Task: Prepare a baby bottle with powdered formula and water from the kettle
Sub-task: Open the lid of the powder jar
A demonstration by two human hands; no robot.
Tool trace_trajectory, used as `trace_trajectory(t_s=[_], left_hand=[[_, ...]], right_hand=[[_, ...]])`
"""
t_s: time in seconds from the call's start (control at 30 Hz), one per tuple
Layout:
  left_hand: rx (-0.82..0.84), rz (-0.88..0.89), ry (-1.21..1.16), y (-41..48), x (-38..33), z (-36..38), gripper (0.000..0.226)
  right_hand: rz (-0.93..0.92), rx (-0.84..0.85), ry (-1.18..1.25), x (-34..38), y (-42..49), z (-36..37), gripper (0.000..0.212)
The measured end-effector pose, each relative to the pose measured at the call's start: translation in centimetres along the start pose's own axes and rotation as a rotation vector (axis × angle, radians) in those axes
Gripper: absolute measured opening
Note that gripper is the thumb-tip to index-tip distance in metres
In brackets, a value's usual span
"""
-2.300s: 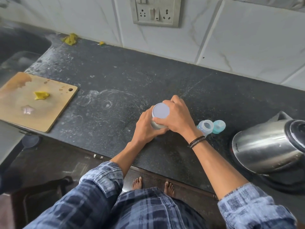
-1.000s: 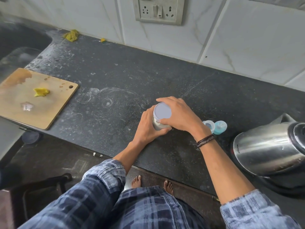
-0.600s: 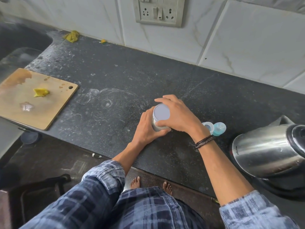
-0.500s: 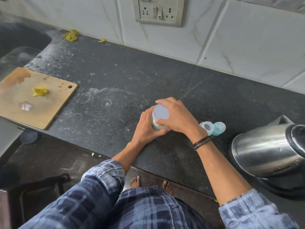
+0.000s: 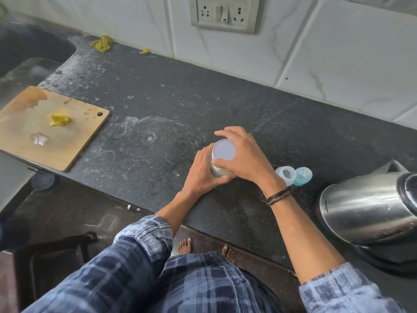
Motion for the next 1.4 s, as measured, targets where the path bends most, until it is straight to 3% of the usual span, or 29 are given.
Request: trace_trajectory(t_s=[0.13, 0.37, 0.5, 0.67, 0.8, 1.4], left_hand=[[0.013, -0.009, -0.015, 0.0, 0.1, 0.1, 0.092], [0.019, -0.002, -0.015, 0.0, -0.1, -0.1, 0.093], [0.013, -0.007, -0.025, 0.0, 0.0, -0.1, 0.092], [0.021, -0.004, -0.028, 0.0, -0.2, 0.0, 0.094], [0.023, -0.007, -0.036, 0.0, -0.1, -0.1, 0.092], [0.036, -0.018, -0.029, 0.0, 0.2, 0.2, 0.096]], right_hand=[[0.018, -0.005, 0.001, -0.4, -0.1, 0.2, 0.065], [0.022, -0.060, -0.010, -0.4, -0.1, 0.0, 0.071], [0.005, -0.009, 0.019, -0.2, -0.3, 0.6, 0.070], [0.001, -0.133, 0.059, 0.2, -0.4, -0.2, 0.068], [0.031, -0.067, 0.035, -0.2, -0.6, 0.3, 0.064], [0.050, -0.086, 0.036, -0.7, -1.1, 0.8, 0.073]])
Point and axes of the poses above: each hand's wrist, its own y-axis towards the middle knuckle, its own z-axis out of the palm, x = y × z, the point moved 7 cm from there along y, towards the middle knuckle, and after that the axes turned 3 degrees about y, right-handed, at the moved point
